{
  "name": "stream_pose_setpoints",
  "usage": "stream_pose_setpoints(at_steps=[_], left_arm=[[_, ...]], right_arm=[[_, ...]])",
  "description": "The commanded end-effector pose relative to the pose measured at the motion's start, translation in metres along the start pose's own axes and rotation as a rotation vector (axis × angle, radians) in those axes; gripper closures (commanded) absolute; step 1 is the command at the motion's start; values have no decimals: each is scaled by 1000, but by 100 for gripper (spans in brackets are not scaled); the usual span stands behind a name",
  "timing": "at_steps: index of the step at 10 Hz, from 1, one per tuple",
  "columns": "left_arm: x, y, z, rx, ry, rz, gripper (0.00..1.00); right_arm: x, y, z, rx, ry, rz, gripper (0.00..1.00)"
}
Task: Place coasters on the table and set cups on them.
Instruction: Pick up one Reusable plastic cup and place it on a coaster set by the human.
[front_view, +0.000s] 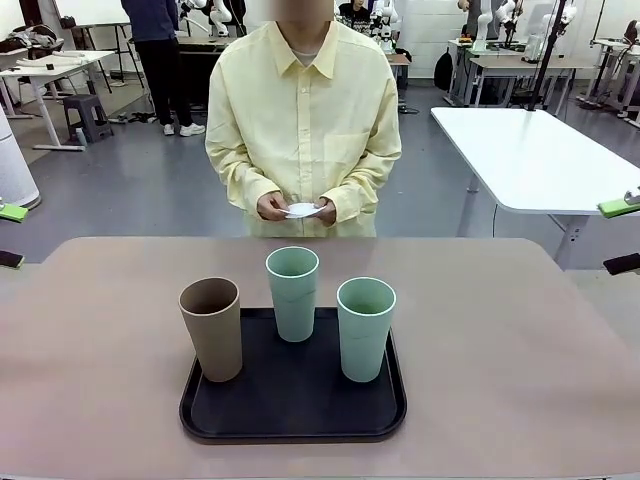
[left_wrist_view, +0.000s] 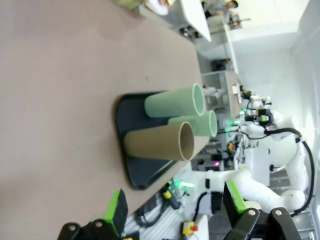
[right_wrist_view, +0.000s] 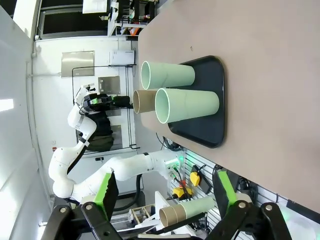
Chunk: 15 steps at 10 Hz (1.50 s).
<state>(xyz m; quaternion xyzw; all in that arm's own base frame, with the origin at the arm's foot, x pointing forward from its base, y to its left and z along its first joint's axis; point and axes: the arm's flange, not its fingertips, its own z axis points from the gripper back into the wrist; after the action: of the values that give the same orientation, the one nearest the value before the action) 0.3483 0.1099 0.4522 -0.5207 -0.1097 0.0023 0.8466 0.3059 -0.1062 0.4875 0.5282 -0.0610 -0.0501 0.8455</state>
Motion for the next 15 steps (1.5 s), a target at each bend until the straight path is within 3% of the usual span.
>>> stream_pose_setpoints(at_steps=[1,15], left_arm=[[0,0,1,-15,-9,-13,0],[0,0,1,-15,-9,-13,0]], right_arm=[[2,0,-1,36,-6,20,0],[2,0,-1,36,-6,20,0]])
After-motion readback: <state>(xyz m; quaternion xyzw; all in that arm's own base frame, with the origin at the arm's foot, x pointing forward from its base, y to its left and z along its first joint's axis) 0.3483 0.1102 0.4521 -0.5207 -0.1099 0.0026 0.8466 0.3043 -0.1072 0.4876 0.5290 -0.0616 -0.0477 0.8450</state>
